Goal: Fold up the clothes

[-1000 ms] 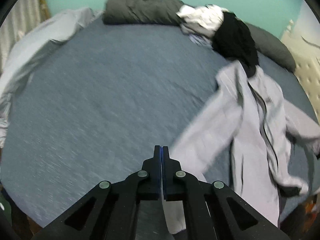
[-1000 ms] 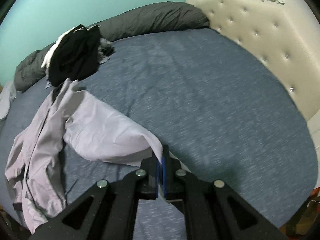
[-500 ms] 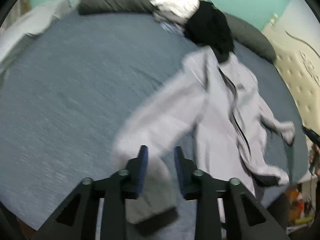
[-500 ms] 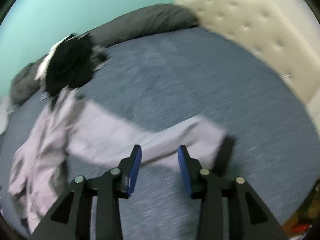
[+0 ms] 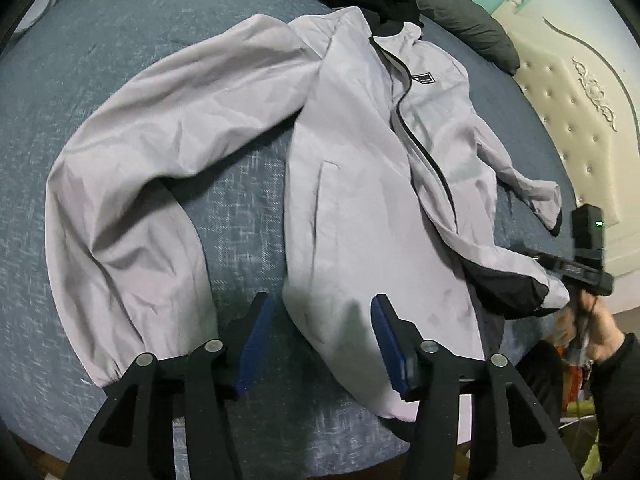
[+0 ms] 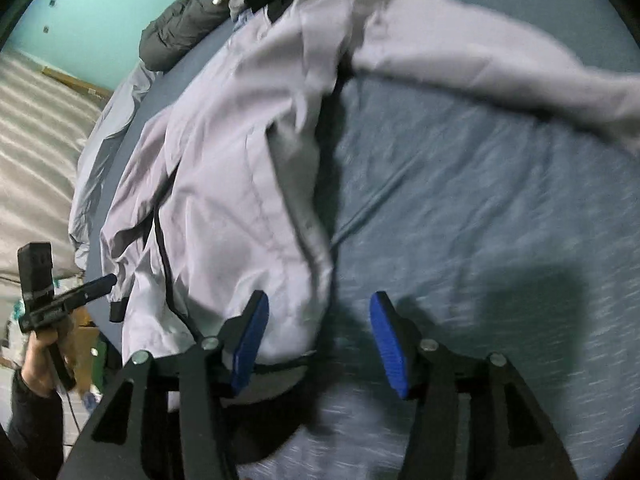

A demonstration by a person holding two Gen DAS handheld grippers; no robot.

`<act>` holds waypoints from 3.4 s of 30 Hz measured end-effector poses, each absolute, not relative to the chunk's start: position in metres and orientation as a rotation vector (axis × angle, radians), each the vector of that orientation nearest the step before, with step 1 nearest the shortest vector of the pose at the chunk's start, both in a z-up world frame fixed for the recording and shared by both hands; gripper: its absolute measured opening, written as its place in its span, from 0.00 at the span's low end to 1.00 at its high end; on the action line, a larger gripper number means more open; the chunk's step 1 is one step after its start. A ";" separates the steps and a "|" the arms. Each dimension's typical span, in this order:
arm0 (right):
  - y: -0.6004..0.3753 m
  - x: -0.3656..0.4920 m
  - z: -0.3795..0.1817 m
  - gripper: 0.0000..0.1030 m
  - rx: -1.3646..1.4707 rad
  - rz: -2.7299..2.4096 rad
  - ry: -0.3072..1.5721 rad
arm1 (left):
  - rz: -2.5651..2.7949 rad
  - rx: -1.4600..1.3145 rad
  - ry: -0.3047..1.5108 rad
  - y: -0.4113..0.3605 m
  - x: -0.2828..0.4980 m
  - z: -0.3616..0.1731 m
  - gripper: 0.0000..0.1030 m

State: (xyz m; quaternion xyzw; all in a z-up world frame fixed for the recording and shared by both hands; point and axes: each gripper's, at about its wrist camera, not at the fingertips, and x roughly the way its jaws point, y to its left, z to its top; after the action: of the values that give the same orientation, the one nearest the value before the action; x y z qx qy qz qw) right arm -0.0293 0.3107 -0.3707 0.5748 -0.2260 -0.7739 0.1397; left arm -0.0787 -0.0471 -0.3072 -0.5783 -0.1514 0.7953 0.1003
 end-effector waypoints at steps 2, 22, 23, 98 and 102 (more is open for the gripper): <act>0.307 -0.030 -0.383 0.55 1.681 -2.227 -0.710 | 2.353 -1.711 -0.445 -0.045 -0.076 -0.307 0.55; 0.318 -0.011 -0.336 0.02 1.467 -2.315 -0.596 | 2.388 -1.691 -0.428 -0.046 -0.068 -0.296 0.58; 0.324 -0.007 -0.327 0.02 1.447 -2.332 -0.588 | 2.388 -1.688 -0.427 -0.046 -0.068 -0.296 0.58; 0.416 0.079 -0.299 0.09 1.758 -2.450 -0.650 | 2.316 -1.693 -0.314 0.009 -0.032 -0.271 0.03; 0.424 0.079 -0.310 0.21 1.809 -2.538 -0.622 | 2.293 -1.751 -0.351 0.001 -0.032 -0.292 0.05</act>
State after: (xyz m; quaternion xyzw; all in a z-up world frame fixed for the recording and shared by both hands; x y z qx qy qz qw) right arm 0.0789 0.4244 -0.3101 0.5690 -0.1956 -0.7986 -0.0183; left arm -0.0316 0.0015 -0.2923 -0.5984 -0.1199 0.7835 0.1172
